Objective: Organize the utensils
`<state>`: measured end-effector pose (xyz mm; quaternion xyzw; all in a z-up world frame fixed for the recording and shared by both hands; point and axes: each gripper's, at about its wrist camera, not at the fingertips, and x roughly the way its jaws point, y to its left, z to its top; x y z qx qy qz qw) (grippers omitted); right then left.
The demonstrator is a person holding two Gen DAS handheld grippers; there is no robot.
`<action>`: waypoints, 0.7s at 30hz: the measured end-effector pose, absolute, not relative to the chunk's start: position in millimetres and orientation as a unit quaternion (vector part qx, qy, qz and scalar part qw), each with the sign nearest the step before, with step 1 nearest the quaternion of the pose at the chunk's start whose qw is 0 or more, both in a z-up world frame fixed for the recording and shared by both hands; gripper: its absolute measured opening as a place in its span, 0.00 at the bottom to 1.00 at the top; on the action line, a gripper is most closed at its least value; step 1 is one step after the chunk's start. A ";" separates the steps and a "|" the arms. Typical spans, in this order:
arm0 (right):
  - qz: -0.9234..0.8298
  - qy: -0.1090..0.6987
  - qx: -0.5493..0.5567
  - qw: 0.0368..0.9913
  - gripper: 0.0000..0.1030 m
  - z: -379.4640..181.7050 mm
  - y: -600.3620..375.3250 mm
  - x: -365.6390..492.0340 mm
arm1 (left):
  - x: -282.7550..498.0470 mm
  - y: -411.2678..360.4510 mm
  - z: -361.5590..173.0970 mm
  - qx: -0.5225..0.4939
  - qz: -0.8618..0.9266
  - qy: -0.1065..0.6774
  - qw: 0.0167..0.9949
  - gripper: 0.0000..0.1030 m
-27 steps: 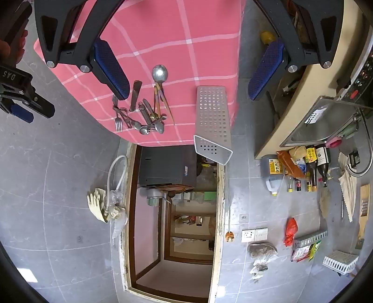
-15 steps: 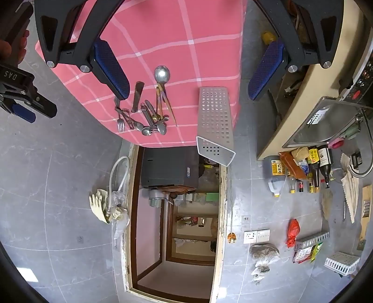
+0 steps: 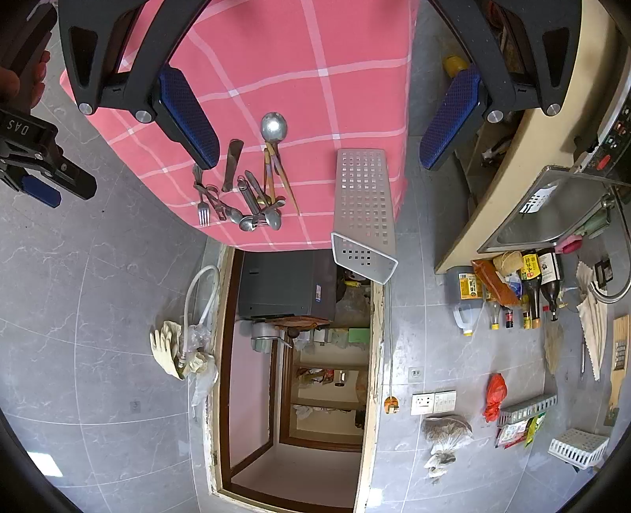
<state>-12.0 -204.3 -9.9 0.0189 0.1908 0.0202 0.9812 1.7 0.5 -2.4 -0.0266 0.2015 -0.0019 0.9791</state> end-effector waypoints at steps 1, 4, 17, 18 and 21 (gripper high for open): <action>0.020 0.191 0.019 0.981 0.99 -9.9 -204.3 -11.9 | 2.0 0.5 -2.8 -0.027 -0.002 0.202 0.979 0.99; 0.020 0.192 0.019 0.981 0.99 -9.7 -204.8 -11.3 | 2.4 0.8 -3.9 -0.027 -0.002 0.202 0.979 0.99; 0.021 0.194 0.019 0.981 0.99 -10.4 -203.0 -11.3 | 2.4 2.3 -6.2 -0.028 -0.003 0.203 0.979 0.99; 0.021 0.194 0.019 0.981 0.99 -10.6 -202.7 -11.4 | 2.5 2.2 -6.3 -0.028 -0.003 0.203 0.979 0.99; 0.020 0.195 0.020 0.980 0.99 -12.0 -201.2 -11.2 | 2.5 2.2 -6.4 -0.029 -0.003 0.204 0.979 0.99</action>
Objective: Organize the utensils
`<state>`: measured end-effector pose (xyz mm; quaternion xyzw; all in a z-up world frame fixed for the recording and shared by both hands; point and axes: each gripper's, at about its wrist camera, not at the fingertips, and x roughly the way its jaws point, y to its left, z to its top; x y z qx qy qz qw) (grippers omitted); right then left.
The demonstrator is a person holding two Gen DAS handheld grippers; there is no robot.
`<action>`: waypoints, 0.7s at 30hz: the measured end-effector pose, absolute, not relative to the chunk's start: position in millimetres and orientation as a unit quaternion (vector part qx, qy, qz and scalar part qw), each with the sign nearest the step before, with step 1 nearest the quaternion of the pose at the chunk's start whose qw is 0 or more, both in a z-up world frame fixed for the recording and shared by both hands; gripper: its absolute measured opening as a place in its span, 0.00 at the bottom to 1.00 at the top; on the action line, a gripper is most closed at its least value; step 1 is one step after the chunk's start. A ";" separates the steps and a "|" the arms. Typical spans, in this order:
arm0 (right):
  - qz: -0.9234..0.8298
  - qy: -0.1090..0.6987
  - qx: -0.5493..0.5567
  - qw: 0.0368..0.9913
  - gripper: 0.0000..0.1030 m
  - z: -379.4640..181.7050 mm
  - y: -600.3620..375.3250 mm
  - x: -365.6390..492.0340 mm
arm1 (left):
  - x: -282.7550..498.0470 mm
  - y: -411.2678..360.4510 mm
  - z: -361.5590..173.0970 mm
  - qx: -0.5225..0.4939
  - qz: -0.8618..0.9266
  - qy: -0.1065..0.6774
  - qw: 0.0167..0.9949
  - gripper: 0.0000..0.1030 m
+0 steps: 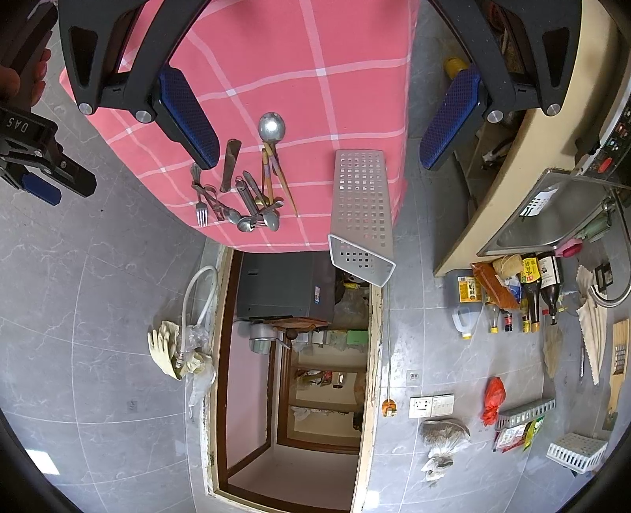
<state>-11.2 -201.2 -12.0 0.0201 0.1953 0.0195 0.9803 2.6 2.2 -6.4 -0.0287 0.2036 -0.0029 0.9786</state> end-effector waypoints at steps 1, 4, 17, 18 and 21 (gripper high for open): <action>0.019 0.195 0.020 0.980 0.99 -12.0 -201.5 -11.2 | 2.6 2.2 -6.2 -0.029 -0.003 0.204 0.979 0.99; 0.020 0.196 0.020 0.980 0.99 -13.3 -199.4 -10.9 | 2.5 2.8 -9.4 -0.029 -0.003 0.204 0.979 0.99; 0.020 0.199 0.019 0.980 0.99 -19.8 -193.2 -6.0 | 7.4 5.8 -20.5 -0.032 -0.002 0.207 0.978 0.99; 0.020 0.199 0.019 0.980 0.99 -20.7 -192.3 -6.3 | 8.3 6.0 -22.6 -0.032 -0.002 0.207 0.978 0.99; 0.020 0.200 0.019 0.979 0.99 -20.8 -192.2 -5.6 | 8.8 6.4 -23.4 -0.032 -0.002 0.208 0.978 0.99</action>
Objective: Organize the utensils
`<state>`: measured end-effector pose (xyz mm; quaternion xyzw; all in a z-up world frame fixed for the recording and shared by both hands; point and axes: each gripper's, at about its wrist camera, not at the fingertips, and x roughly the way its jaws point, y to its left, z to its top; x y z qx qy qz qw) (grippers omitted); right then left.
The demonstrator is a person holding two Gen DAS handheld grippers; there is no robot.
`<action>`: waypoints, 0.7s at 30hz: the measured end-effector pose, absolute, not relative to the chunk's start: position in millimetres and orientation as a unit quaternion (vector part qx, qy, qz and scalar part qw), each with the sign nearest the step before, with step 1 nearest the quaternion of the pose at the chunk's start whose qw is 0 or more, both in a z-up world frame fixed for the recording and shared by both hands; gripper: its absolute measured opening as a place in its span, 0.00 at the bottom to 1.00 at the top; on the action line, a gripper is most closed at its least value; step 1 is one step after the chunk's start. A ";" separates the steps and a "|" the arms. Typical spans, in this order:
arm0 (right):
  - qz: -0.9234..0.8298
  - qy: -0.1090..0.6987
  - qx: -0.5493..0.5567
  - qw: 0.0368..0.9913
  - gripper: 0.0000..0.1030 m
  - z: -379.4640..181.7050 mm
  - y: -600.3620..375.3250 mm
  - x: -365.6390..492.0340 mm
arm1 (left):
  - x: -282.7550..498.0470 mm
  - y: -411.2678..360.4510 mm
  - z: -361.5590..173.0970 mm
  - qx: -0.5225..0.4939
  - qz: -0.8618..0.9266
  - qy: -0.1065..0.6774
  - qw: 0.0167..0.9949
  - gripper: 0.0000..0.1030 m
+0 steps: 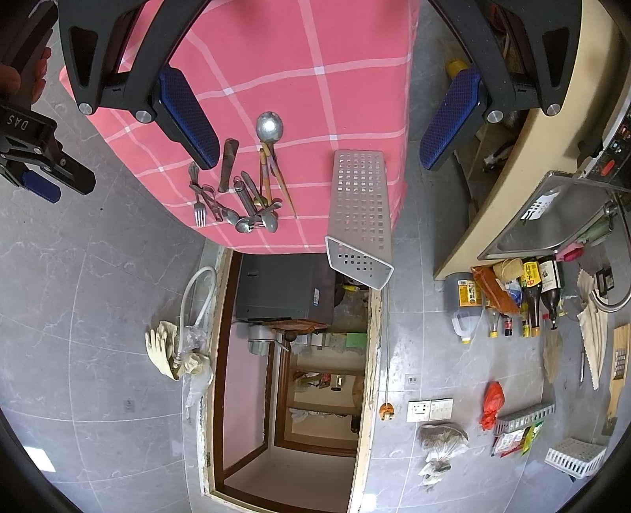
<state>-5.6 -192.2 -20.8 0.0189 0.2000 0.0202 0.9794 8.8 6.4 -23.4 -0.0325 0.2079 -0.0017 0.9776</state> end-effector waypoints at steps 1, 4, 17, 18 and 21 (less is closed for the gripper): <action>0.021 0.201 0.019 0.979 0.99 -20.5 -192.6 -5.6 | 9.1 6.3 -24.9 -0.033 -0.002 0.208 0.978 0.99; 0.021 0.202 0.019 0.979 0.99 -22.7 -191.3 -4.8 | 8.9 7.0 -23.4 -0.033 -0.002 0.208 0.978 0.99; 0.019 0.205 0.019 0.978 0.99 -24.9 -190.1 -1.3 | 10.2 8.1 -26.2 -0.033 -0.003 0.209 0.977 0.99; 0.019 0.205 0.019 0.978 0.99 -25.3 -189.7 -1.3 | 10.5 8.2 -25.2 -0.034 -0.003 0.209 0.977 0.99; 0.020 0.205 0.019 0.978 0.99 -23.7 -191.0 -1.1 | 10.6 8.3 -24.9 -0.034 -0.003 0.209 0.977 0.99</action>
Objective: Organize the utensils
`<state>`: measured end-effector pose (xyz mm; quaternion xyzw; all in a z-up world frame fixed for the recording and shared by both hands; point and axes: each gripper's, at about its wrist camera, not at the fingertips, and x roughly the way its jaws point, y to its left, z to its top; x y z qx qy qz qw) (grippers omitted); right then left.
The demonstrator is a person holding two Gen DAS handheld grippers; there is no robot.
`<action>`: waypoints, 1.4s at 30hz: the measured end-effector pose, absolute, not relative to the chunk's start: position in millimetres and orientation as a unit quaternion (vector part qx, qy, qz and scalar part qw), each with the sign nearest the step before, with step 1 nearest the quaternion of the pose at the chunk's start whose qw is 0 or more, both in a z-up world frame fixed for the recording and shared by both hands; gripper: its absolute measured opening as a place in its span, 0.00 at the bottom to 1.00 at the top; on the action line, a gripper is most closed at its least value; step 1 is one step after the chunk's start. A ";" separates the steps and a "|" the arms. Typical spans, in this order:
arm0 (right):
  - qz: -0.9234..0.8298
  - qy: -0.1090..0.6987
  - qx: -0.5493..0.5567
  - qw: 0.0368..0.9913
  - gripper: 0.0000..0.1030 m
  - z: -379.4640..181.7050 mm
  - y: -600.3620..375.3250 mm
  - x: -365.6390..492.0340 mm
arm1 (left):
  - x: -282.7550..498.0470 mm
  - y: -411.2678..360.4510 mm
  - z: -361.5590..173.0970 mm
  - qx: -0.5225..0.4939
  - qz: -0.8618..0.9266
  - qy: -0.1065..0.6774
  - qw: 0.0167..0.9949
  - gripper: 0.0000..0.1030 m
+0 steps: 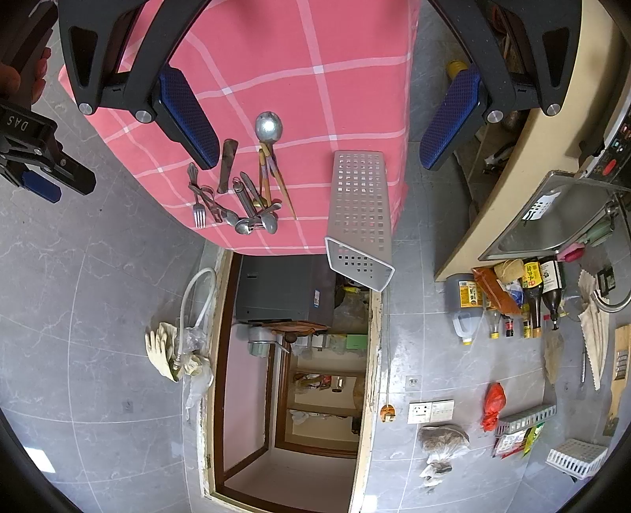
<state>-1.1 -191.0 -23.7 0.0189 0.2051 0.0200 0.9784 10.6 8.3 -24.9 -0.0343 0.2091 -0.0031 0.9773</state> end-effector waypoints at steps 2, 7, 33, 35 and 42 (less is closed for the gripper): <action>0.020 0.205 0.019 0.978 0.99 -24.4 -190.7 -1.0 | 10.9 8.3 -26.8 -0.034 -0.003 0.209 0.977 0.99; 0.020 0.205 0.019 0.978 0.99 -23.8 -191.1 -0.8 | 10.9 8.4 -24.5 -0.035 -0.003 0.210 0.977 0.99; 0.014 0.175 0.021 0.984 0.99 8.6 -219.5 40.2 | 43.0 -12.0 -4.1 -0.024 -0.001 0.195 0.981 0.99; 0.013 0.174 0.020 0.984 0.99 12.4 -224.1 48.3 | 51.5 -17.8 0.7 -0.026 -0.004 0.191 0.981 0.99; 0.009 0.169 0.018 0.985 0.99 23.3 -245.9 83.6 | 89.1 -43.9 14.1 -0.029 -0.017 0.183 0.982 0.99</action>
